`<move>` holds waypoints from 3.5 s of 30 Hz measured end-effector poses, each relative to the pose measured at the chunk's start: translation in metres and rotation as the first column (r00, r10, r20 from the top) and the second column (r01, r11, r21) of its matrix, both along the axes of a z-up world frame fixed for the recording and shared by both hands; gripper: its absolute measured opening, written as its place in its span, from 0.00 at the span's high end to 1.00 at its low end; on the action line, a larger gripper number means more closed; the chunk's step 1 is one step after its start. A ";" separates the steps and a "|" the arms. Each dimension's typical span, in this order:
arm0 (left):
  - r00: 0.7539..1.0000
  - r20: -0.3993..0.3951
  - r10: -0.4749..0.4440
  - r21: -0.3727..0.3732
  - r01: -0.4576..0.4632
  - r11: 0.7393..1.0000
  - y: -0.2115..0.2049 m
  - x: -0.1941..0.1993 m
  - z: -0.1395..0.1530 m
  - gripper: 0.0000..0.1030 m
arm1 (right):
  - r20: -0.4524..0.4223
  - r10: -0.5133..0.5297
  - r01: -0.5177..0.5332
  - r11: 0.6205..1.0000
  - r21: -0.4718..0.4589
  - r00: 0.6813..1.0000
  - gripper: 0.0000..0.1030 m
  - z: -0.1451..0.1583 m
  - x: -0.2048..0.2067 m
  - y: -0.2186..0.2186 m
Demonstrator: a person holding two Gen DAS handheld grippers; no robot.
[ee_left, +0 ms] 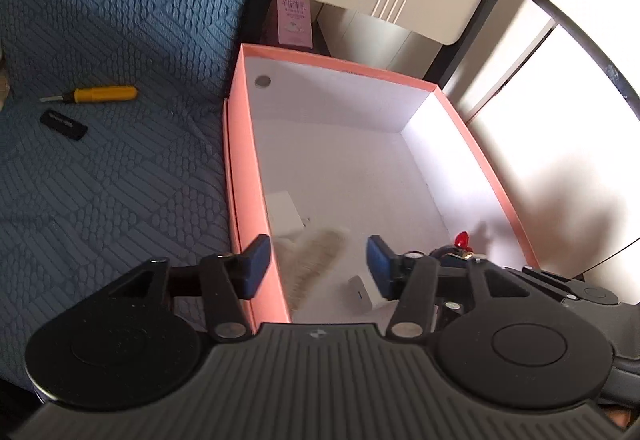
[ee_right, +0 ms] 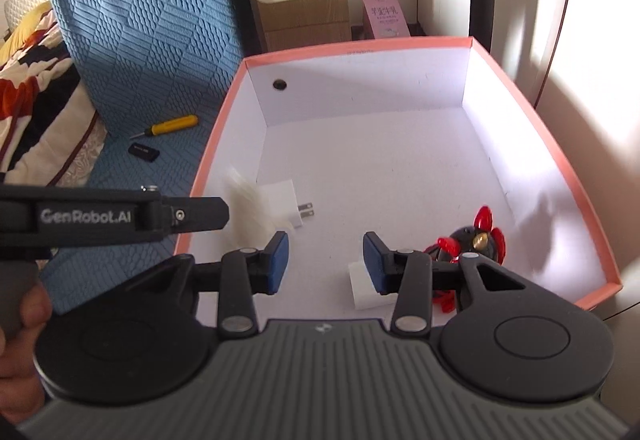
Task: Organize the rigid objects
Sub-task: 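Open both grippers, dropping the plush toy and cube into the box, then withdraw both open tools from the box toward the screwdriver and USB stick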
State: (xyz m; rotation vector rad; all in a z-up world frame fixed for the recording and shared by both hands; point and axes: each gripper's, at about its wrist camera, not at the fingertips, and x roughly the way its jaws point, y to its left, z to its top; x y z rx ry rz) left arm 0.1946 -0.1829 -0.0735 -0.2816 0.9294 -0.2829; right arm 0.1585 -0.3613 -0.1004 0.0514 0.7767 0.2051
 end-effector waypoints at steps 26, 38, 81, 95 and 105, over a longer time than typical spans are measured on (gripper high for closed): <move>0.943 0.301 0.143 -0.013 -0.145 0.989 0.110 -0.070 0.091 0.31 | 0.230 0.129 -0.134 0.991 0.003 0.964 0.54 0.073 -0.041 0.064; 0.925 0.327 0.194 0.025 -0.214 0.977 0.153 -0.088 0.065 0.30 | 0.238 0.222 -0.225 0.974 -0.014 0.946 0.54 0.052 -0.053 0.101; 0.923 0.285 0.257 -0.021 -0.262 0.965 0.233 -0.055 -0.031 0.30 | 0.172 0.267 -0.273 0.962 0.008 0.948 0.54 -0.004 -0.006 0.193; 0.937 0.278 0.209 0.014 -0.222 0.975 0.237 0.001 -0.036 0.29 | 0.185 0.306 -0.307 0.951 -0.027 0.934 0.54 0.004 0.063 0.201; 0.955 0.241 0.170 0.073 -0.193 0.979 0.237 0.055 -0.058 0.27 | 0.155 0.367 -0.361 0.930 -0.065 0.917 0.54 -0.008 0.120 0.221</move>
